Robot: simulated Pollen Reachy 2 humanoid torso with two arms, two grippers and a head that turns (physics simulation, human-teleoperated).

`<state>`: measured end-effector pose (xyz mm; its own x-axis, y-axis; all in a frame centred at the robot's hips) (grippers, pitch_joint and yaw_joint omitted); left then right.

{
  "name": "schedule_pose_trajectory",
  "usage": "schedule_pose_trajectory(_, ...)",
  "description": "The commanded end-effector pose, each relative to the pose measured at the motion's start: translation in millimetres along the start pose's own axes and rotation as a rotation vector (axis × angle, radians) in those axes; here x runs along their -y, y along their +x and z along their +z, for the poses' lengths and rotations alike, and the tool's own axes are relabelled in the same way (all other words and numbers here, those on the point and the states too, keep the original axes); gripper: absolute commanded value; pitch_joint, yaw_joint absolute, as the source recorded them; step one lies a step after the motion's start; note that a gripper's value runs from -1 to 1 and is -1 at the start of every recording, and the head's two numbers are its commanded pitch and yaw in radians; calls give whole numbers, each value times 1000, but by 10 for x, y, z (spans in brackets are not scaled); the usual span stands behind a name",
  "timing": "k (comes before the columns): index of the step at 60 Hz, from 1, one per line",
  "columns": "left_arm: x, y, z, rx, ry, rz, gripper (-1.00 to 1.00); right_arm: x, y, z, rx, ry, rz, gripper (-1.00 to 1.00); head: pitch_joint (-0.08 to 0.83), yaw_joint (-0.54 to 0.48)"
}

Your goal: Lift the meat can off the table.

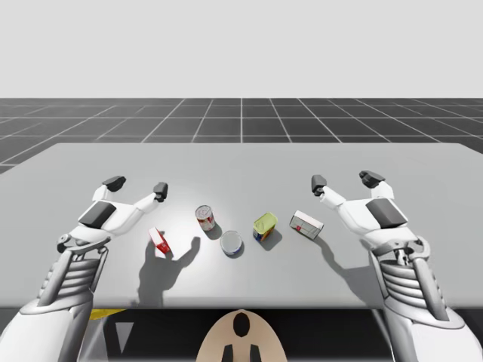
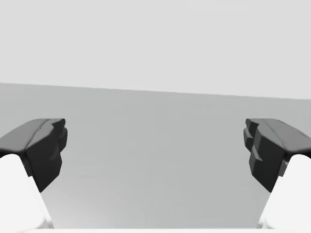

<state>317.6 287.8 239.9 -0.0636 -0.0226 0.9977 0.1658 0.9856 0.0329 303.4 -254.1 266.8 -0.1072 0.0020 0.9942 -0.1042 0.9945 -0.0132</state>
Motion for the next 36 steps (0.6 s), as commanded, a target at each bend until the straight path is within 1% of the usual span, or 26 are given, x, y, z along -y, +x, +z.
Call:
schedule_pose_trajectory(1, -1, -7, -3, -2, 1, -5, -1000, -19, -12, 23, -2, -26, -3, -1000, 2, -2)
schedule_pose_trajectory(7, -2, -5, -3, -1, 1, -3, -1000, -33, -5, 21, 7, -17, 3, -1000, 22, -1)
schedule_pose_trajectory(9, -4, -1, -2, 0, 1, -2, -1000, -35, -3, 9, 10, -28, 19, -1000, 40, 0)
schedule_pose_trajectory(12, -4, 1, -1, 1, 0, -2, -1000, -33, -5, 8, 9, -28, 20, -1000, 58, 0)
schedule_pose_trajectory(13, -3, 2, 0, 1, 0, -3, -1000, -31, -4, 6, 10, -35, 27, -1000, 79, 0)
schedule_pose_trajectory(17, 0, 3, 1, 1, -1, -3, -1000, -28, -3, 2, 15, -48, 28, -1000, 142, -2)
schedule_pose_trajectory(25, -2, 8, 2, 4, -4, -2, -1000, -31, -10, -6, 15, -52, 37, -1000, 242, -1)
schedule_pose_trajectory(26, -2, 10, 3, 5, -4, -2, -1000, -36, -15, -8, 15, -52, 43, -1000, 268, 0)
schedule_pose_trajectory(29, -3, 10, 2, 6, -5, -2, -1000, -37, -18, -11, 15, -51, 49, -1000, 294, 0)
schedule_pose_trajectory(30, -4, 10, 2, 6, -6, -2, -1000, -40, -20, -12, 16, -50, 54, -1000, 322, 1)
schedule_pose_trajectory(36, -4, 13, 2, 7, -8, -1, -1000, -42, -24, -16, 16, -47, 61, -1000, 394, 3)
